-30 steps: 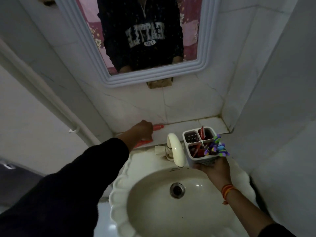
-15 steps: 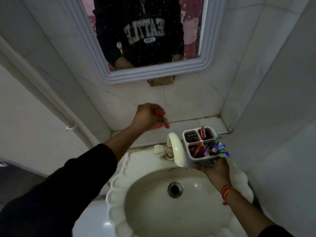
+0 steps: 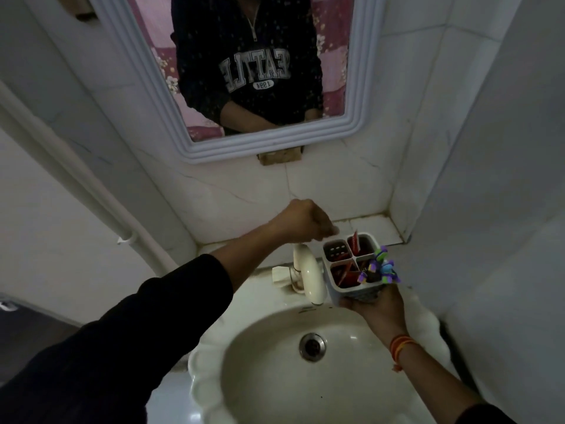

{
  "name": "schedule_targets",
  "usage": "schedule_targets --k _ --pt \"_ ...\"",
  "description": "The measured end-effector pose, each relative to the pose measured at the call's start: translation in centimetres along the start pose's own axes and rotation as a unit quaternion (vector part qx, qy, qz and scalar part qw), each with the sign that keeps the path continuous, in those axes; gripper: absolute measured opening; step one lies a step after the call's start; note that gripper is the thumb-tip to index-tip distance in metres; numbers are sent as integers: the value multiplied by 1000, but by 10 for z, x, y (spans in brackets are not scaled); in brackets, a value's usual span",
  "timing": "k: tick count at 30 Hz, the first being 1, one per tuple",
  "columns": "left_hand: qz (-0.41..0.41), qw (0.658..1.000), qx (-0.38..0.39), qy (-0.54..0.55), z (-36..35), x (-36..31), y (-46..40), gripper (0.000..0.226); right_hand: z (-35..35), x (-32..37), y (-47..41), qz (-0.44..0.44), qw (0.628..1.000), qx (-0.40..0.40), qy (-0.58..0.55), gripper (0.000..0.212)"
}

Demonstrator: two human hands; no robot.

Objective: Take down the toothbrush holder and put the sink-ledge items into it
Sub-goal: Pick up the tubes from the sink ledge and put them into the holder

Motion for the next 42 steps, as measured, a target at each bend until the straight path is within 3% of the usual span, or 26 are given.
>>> schedule_targets --k 3,6,7,10,13,19,22,25,29,34,35,37,39,42 --pt "63 993 -64 -72 15 52 -8 25 2 11 6 -6 1000 11 -13 60" --pt "139 969 15 -205 -4 119 -18 34 -4 5 -6 5 998 -6 -67 105" --pt "167 961 45 -214 -15 138 -17 44 -4 2 -6 14 998 -4 -68 108" --pt "167 956 89 -222 -39 167 -15 81 -2 -1 -5 28 997 6 -67 96" --pt "151 944 40 -290 -44 180 -19 73 -7 0 -8 43 994 20 -95 89" --pt "112 939 -25 -324 -34 151 -5 35 -8 -14 -13 34 997 6 -74 89" --pt "114 969 -40 -215 -7 109 -2 36 -7 -12 -10 38 994 15 -98 104" --pt "57 988 -73 -122 28 47 -1 38 -9 -10 -12 29 986 12 -164 121" --pt "-44 987 -55 -143 43 -35 5 30 -10 -6 -11 21 983 26 -180 109" --pt "-59 969 16 -239 0 -59 -3 28 -9 -9 -10 28 994 24 -101 55" --pt "-55 969 27 -238 -9 -58 -4 26 -10 -10 -9 23 997 24 -70 53" --pt "-34 979 54 -195 -17 -56 -3 20 -8 -9 -7 36 996 27 -78 66" --pt "15 992 54 -117 -12 -50 -6 26 -5 -8 -9 41 992 12 -123 95" --pt "55 984 43 -161 -9 -34 -17 34 -7 -11 -8 59 988 11 -140 114"
Point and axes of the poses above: each hand's wrist, its own y-axis away from the middle knuckle, its own z-axis out of the back of the hand, x = y × z, the point moved 8 cm from there along -y, towards the middle knuckle, and after that the axes turned 4 degrees about -x, right-handed, at the moved point
